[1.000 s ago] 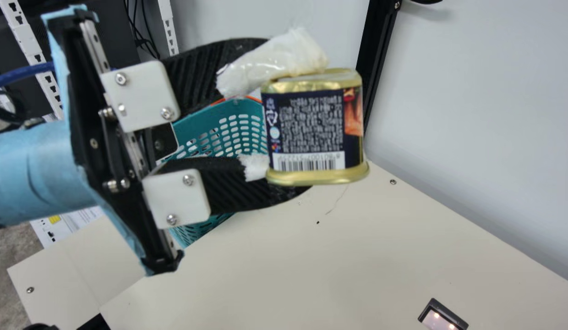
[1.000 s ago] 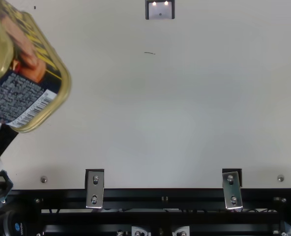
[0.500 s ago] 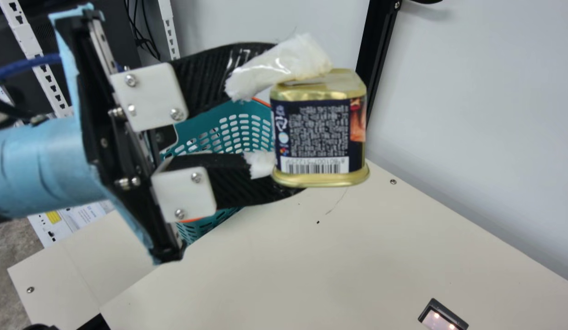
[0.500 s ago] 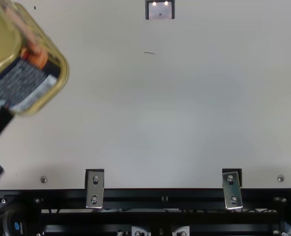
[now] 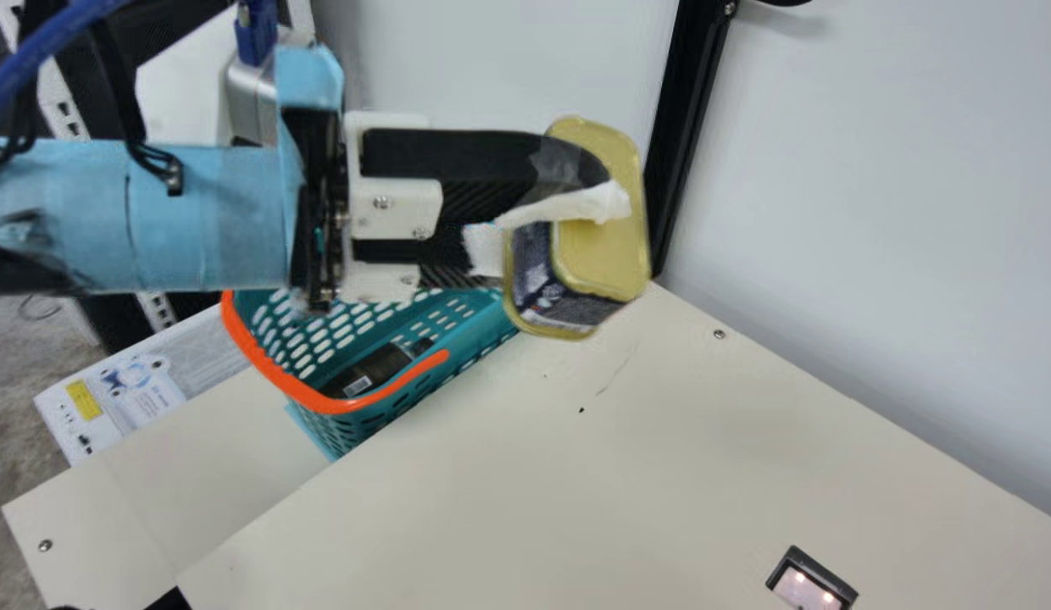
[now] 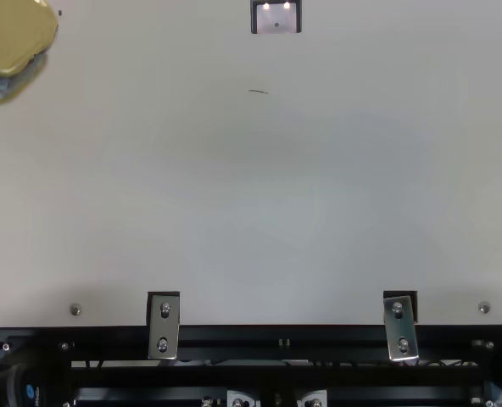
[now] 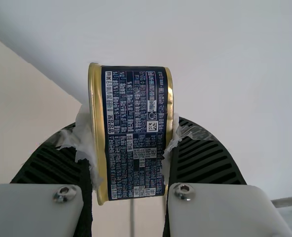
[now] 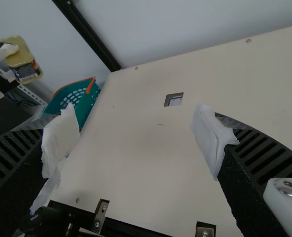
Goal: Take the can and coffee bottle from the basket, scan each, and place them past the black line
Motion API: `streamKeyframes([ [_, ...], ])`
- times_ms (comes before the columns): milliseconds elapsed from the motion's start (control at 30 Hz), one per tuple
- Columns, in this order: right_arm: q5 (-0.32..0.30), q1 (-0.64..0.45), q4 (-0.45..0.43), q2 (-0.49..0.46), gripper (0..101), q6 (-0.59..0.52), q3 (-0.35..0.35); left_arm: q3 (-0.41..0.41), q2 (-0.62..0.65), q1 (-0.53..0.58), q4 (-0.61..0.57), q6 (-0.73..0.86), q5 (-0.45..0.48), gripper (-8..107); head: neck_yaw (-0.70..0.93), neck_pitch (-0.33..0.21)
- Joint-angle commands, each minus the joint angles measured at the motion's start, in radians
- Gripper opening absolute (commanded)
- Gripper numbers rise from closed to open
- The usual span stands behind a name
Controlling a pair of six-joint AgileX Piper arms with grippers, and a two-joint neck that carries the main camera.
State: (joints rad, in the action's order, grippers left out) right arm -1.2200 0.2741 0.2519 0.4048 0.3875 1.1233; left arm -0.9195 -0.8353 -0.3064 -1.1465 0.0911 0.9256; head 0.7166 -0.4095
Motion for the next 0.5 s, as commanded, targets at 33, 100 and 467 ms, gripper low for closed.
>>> streamKeyframes([
  [33, 0.0, 0.0, 0.0, 0.0, 101, 0.0, 0.0, 0.001, -0.015, 0.117, 0.145, 0.142, -0.138, 10, -0.098, 0.015],
  [100, 0.0, 0.0, 0.0, 0.0, 101, 0.0, 0.0, 0.008, -0.025, 0.176, 0.183, 0.18, -0.206, 10, -0.181, 0.027],
  [467, 0.0, 0.0, 0.0, 0.0, 101, 0.0, 0.0, 0.071, -0.061, 0.493, 0.291, 0.349, -0.557, 10, -0.489, 0.105],
])
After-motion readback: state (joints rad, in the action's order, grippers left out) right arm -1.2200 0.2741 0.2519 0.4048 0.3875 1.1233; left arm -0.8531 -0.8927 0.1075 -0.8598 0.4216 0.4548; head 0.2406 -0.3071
